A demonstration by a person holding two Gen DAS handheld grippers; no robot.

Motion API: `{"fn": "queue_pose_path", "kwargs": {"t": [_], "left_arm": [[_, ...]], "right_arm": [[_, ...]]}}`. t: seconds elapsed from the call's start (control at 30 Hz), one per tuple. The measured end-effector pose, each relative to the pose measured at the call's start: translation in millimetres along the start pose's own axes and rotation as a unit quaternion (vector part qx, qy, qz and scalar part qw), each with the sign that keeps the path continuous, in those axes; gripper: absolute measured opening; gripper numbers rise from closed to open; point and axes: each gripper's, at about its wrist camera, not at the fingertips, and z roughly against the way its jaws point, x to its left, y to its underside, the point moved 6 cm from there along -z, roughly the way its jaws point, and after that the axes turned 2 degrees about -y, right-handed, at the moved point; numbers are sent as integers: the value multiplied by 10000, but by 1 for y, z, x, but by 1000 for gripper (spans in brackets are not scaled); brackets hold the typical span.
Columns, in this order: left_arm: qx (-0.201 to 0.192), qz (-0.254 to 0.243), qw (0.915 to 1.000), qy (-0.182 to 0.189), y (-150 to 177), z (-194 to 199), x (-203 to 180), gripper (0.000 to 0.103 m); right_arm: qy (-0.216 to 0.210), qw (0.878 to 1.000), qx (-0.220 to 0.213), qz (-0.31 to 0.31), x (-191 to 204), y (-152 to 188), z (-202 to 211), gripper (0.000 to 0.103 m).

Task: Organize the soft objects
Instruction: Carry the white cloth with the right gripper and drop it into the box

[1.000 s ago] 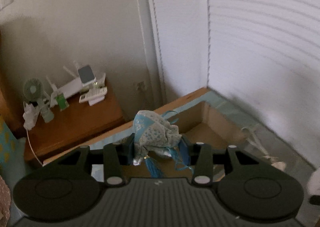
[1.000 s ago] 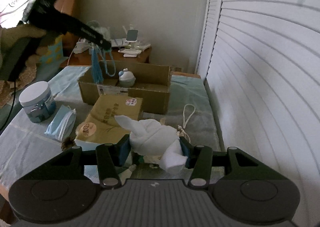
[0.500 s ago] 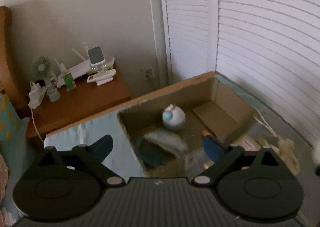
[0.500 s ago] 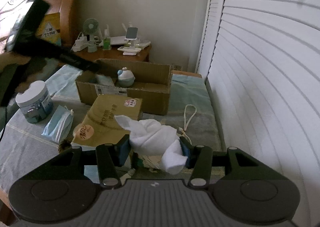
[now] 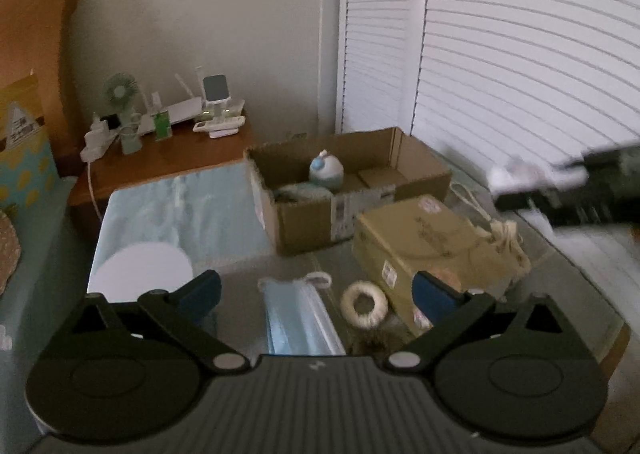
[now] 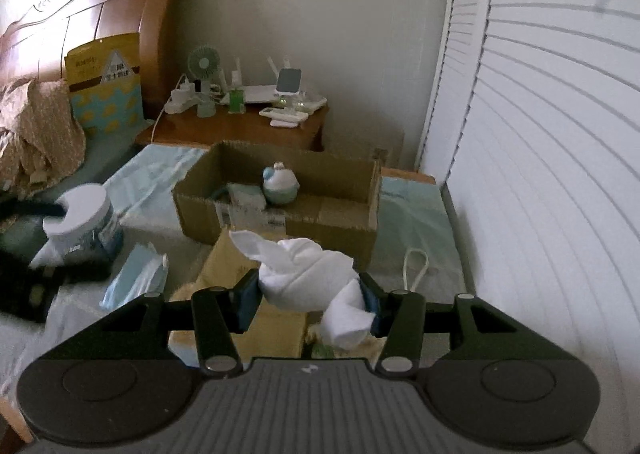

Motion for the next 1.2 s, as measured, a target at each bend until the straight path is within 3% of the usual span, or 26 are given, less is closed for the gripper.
{"fn": "queue_pose_path", "kwargs": {"t": [0.2, 0.5, 0.73, 1.03, 1.13, 1.2], "left_arm": [[70, 43, 9998, -169, 18, 2, 6, 101], [153, 219, 9994, -198, 26, -2, 17, 101], [249, 292, 9989, -264, 28, -9, 22, 101], [307, 303, 9986, -308, 26, -16, 21, 101], [336, 320, 9984, -321, 26, -17, 22, 101], [336, 333, 9984, -323, 26, -18, 23, 101]], "right_arm": [[-25, 10000, -29, -3, -5, -29, -26, 56], [-179, 9996, 166, 132, -12, -74, -99, 56], [-179, 9980, 567, 212, -22, -79, -151, 56], [-455, 9954, 804, 241, -17, -78, -184, 57], [-600, 9941, 818, 375, -8, -75, -186, 72], [-556, 9948, 750, 418, -7, -74, -183, 93]]}}
